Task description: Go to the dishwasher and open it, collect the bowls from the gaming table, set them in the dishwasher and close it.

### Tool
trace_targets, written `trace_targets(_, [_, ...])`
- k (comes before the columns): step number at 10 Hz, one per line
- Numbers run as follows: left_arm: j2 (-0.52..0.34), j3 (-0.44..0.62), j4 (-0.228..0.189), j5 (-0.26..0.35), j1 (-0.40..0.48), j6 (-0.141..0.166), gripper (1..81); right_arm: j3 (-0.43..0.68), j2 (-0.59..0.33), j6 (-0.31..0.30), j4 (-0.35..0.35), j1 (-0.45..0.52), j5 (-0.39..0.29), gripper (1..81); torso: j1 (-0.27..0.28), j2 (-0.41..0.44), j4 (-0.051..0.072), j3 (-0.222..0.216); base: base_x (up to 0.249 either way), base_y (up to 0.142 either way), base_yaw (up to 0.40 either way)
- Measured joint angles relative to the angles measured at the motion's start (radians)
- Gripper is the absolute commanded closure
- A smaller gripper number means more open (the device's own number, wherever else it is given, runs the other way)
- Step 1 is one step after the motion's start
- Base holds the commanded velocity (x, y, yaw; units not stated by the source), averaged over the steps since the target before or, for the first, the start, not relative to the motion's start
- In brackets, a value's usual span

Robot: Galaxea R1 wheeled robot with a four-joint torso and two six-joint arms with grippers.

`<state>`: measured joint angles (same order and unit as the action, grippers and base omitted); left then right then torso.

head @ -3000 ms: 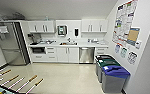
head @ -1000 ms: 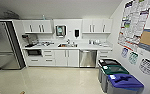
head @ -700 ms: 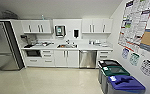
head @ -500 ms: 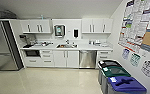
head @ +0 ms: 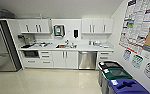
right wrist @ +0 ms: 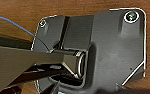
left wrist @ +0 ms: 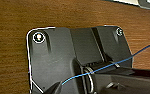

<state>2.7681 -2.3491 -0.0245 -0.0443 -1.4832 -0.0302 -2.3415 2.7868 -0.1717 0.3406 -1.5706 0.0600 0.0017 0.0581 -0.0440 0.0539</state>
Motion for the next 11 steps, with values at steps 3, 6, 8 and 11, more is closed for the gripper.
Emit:
trace_targets(3, [0.0,0.0,0.0,-0.001,0.004,0.0,1.0,0.0,-0.001,0.0,0.0,0.005,0.001,1.0,0.0,0.0,0.0,0.0,0.116,0.0,0.0])
trace_targets(6, [0.0,0.0,0.0,0.0,0.003,0.0,1.0,0.0,0.0,0.0,0.0,0.005,0.001,1.0,0.0,0.0,0.0,0.0,0.116,0.0,0.0])
trace_targets(8, [0.0,0.0,0.0,-0.001,0.003,0.0,1.0,0.0,-0.002,0.0,0.0,0.005,0.001,1.0,0.0,0.0,0.0,0.0,0.117,0.0,0.0])
trace_targets(11, [0.0,0.0,0.0,-0.001,0.003,0.0,1.0,0.0,-0.002,0.0,0.0,0.006,0.001,1.0,0.0,0.0,0.0,0.0,0.116,0.0,0.0])
